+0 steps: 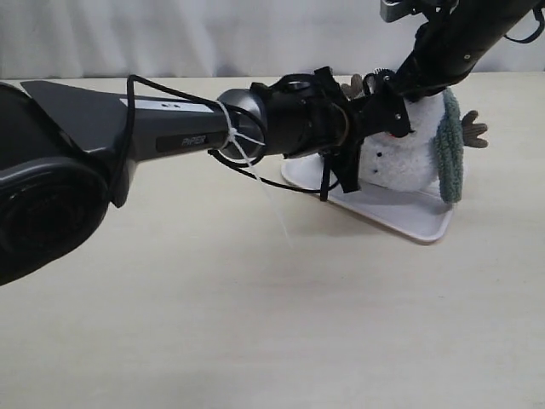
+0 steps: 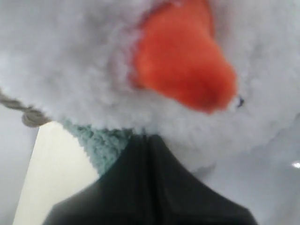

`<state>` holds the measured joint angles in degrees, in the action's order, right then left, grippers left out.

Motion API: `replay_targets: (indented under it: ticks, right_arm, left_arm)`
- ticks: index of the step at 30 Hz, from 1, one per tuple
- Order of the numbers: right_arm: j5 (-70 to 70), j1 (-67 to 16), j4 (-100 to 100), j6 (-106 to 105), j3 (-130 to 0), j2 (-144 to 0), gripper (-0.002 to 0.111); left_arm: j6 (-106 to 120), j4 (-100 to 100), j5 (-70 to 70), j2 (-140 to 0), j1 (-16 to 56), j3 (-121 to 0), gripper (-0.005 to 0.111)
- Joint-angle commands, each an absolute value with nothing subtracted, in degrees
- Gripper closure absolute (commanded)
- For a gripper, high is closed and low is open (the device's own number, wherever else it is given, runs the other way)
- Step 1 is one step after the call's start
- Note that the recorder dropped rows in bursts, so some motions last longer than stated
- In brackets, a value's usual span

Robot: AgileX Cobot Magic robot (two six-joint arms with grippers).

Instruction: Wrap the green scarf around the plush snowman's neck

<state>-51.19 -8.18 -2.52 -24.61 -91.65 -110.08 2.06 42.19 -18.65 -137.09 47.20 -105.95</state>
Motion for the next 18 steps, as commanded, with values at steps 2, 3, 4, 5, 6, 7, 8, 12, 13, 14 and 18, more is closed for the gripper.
replay_targets:
  ticks: [2, 3, 4, 5, 6, 7, 8, 12, 13, 14, 18]
  right_arm:
    - [-50.4, -8.1, -2.5, -23.5, -91.0, -109.8, 0.104]
    - [-50.3, -8.1, -2.5, -23.1, -91.0, -109.6, 0.104]
    - [-50.3, -8.1, -2.5, -22.7, -91.0, -109.5, 0.104]
    - [-49.9, -8.1, -2.5, -22.6, -91.0, -109.5, 0.104]
    - [-49.8, -8.1, -2.5, -22.0, -91.0, -109.5, 0.104]
    - [-49.5, -8.1, -2.5, -21.1, -91.0, -109.5, 0.104]
    - [-49.3, -8.1, -2.5, -21.0, -91.0, -109.5, 0.104]
    - [-49.1, -8.1, -2.5, -21.0, -91.0, -109.5, 0.104]
    - [-48.6, -8.1, -2.5, -21.0, -91.0, -109.5, 0.104]
    - [-47.8, -8.1, -2.5, -20.9, -91.0, -109.1, 0.104]
    - [-47.1, -8.1, -3.6, -20.3, -91.0, -107.8, 0.099]
  left_arm:
    - [10.0, 32.7, -16.9, -133.8, 45.9, -103.1, 0.107]
    - [11.7, 31.8, -16.1, -133.8, 45.9, -101.7, 0.107]
    - [12.1, 30.8, -14.4, -133.8, 45.9, -99.9, 0.107]
    - [12.1, 30.8, -13.5, -133.8, 45.9, -99.1, 0.107]
    - [12.1, 30.8, -12.8, -133.8, 45.9, -98.5, 0.107]
    - [12.1, 30.8, -12.6, -133.8, 45.9, -98.2, 0.107]
    - [12.1, 30.8, -12.6, -133.8, 45.9, -98.2, 0.107]
    - [12.0, 30.5, -12.5, -132.3, 45.9, -98.3, 0.107]
    - [12.0, 30.1, -12.6, -131.6, 45.9, -98.3, 0.107]
    - [12.0, 29.8, -13.4, -130.4, 45.9, -98.3, 0.107]
    - [12.5, 29.8, -18.0, -128.7, 45.9, -98.3, 0.107]
